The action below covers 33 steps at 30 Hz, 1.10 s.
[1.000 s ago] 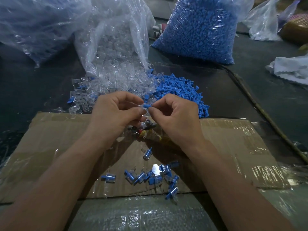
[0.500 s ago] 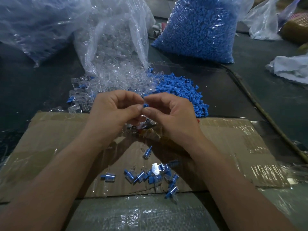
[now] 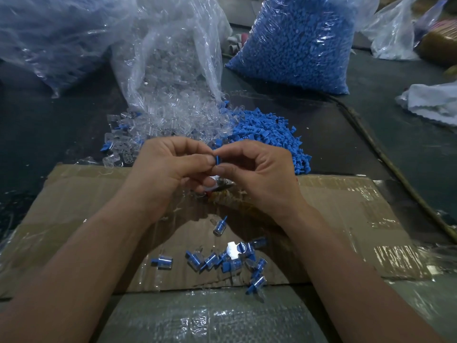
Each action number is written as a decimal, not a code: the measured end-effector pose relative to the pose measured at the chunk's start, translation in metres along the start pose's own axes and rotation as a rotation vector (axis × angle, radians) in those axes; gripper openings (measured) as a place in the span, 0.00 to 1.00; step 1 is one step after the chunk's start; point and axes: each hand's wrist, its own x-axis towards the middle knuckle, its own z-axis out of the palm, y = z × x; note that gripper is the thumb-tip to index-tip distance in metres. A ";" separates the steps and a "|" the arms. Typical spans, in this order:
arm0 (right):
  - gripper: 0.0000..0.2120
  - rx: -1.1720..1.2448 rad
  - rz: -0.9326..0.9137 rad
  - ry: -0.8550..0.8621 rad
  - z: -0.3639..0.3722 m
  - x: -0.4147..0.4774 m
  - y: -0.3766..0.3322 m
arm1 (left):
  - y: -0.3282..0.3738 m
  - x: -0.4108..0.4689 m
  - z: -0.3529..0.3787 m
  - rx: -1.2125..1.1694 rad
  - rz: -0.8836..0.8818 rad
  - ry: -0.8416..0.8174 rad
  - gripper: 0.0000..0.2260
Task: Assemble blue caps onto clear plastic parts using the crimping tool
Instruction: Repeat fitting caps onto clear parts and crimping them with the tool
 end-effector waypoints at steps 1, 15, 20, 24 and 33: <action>0.12 -0.012 -0.009 0.006 -0.001 0.000 0.000 | 0.000 0.000 0.000 -0.025 -0.009 -0.008 0.08; 0.12 -0.090 -0.026 -0.006 -0.003 0.001 0.002 | -0.003 0.001 -0.002 -0.029 -0.050 -0.021 0.08; 0.12 -0.122 -0.057 -0.030 -0.001 0.000 0.003 | -0.002 0.001 -0.001 0.003 -0.046 -0.001 0.04; 0.12 -0.146 -0.006 -0.070 -0.005 0.001 0.000 | 0.000 0.000 0.000 0.007 -0.049 0.009 0.04; 0.21 -0.507 0.461 -0.417 -0.048 0.008 0.004 | 0.002 0.004 -0.004 -0.110 -0.020 0.141 0.05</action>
